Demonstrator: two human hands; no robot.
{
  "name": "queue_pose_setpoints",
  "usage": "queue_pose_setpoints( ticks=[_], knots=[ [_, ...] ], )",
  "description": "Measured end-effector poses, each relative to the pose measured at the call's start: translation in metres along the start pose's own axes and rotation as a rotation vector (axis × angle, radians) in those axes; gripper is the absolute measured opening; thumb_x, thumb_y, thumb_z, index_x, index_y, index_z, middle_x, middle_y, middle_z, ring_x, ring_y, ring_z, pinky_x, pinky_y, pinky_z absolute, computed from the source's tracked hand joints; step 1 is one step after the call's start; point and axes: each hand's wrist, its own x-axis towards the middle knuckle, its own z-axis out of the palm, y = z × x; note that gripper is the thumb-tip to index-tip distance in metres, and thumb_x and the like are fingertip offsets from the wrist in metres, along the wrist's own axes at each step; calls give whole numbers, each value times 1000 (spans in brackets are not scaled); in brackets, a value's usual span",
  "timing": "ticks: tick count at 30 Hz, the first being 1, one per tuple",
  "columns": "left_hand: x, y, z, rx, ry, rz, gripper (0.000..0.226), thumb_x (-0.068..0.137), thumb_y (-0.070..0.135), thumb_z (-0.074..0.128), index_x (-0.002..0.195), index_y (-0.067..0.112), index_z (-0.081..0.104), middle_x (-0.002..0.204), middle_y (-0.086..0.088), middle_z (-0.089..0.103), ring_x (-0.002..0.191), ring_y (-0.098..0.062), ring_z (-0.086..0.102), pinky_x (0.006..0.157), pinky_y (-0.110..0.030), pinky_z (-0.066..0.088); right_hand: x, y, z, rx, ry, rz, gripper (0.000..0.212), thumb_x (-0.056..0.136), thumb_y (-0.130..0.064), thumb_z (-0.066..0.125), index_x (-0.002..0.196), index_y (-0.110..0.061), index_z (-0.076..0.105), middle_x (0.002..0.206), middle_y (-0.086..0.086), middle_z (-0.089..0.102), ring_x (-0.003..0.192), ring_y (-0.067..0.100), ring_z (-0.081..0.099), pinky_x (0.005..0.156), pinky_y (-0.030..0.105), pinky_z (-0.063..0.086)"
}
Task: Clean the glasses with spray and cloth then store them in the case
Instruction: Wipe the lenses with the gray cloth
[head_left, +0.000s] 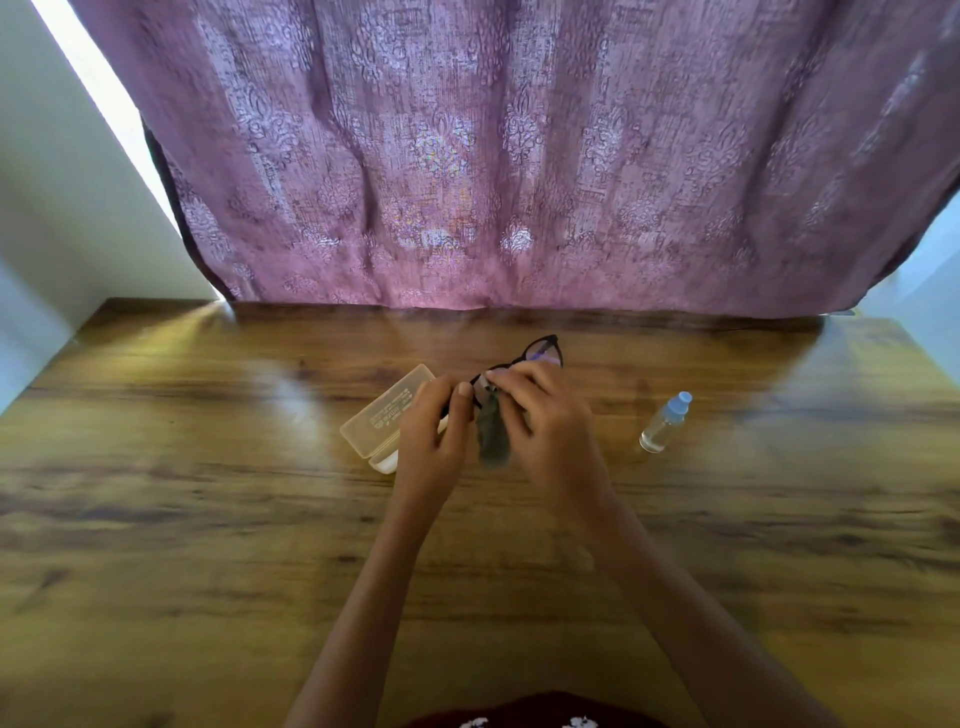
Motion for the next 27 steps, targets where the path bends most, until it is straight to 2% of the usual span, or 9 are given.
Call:
queue_pose_setpoints(
  ticks=[3, 6, 7, 11, 13, 18, 23, 27],
  knots=[
    [0, 1, -1, -10, 22, -13, 23, 98, 34, 37, 81, 30, 51, 71, 14, 52, 66, -8, 47, 60, -24, 36, 3, 8, -2, -6, 25, 49, 21, 88, -6, 59, 104, 2, 70, 94, 12, 65, 87, 20, 62, 82, 19, 45],
    [2, 2, -2, -29, 56, -43, 35, 97, 38, 37, 79, 11, 52, 70, 6, 50, 64, -16, 48, 60, -34, 38, -5, 10, -6, 5, 15, 58, 22, 88, -9, 59, 104, 2, 70, 94, 11, 66, 88, 16, 61, 83, 16, 44],
    [2, 2, -2, -32, 57, -41, 35, 97, 38, 37, 78, 13, 52, 69, 8, 50, 64, -17, 47, 60, -35, 38, -8, 7, -7, 7, 1, 44, 23, 88, -10, 58, 105, 1, 70, 94, 10, 66, 88, 16, 61, 82, 16, 45],
    [1, 2, -1, -19, 14, -21, 21, 99, 35, 38, 80, 38, 47, 70, 18, 52, 63, -5, 45, 60, -24, 35, -15, -6, -6, 4, -53, -40, 24, 87, -8, 61, 108, 0, 69, 99, 10, 66, 91, 18, 62, 87, 18, 45],
    [0, 2, 0, -8, -5, -12, 21, 100, 32, 38, 84, 43, 47, 73, 21, 53, 65, -3, 46, 61, -23, 35, -10, -9, -5, 6, -60, -46, 23, 87, -5, 62, 108, 1, 68, 100, 10, 65, 93, 18, 61, 87, 20, 46],
    [1, 2, -2, -8, 0, 15, 22, 99, 30, 37, 85, 43, 48, 75, 23, 55, 67, -3, 47, 62, -20, 35, 4, 1, -3, -16, -6, 10, 21, 84, -1, 66, 104, 2, 70, 95, 12, 66, 86, 22, 64, 81, 20, 47],
    [2, 2, -3, -15, 46, 0, 23, 98, 34, 37, 80, 27, 50, 70, 13, 51, 65, -4, 46, 61, -17, 35, -4, 9, -8, -24, -6, 37, 21, 86, -5, 63, 105, 2, 70, 96, 11, 66, 88, 18, 63, 84, 17, 46],
    [3, 2, 0, -14, -2, 7, 22, 99, 31, 38, 81, 40, 45, 71, 18, 50, 65, -5, 45, 61, -22, 36, -12, -4, -7, 10, -59, -26, 25, 88, -9, 57, 107, 1, 68, 98, 10, 66, 89, 18, 63, 86, 17, 46]
  ],
)
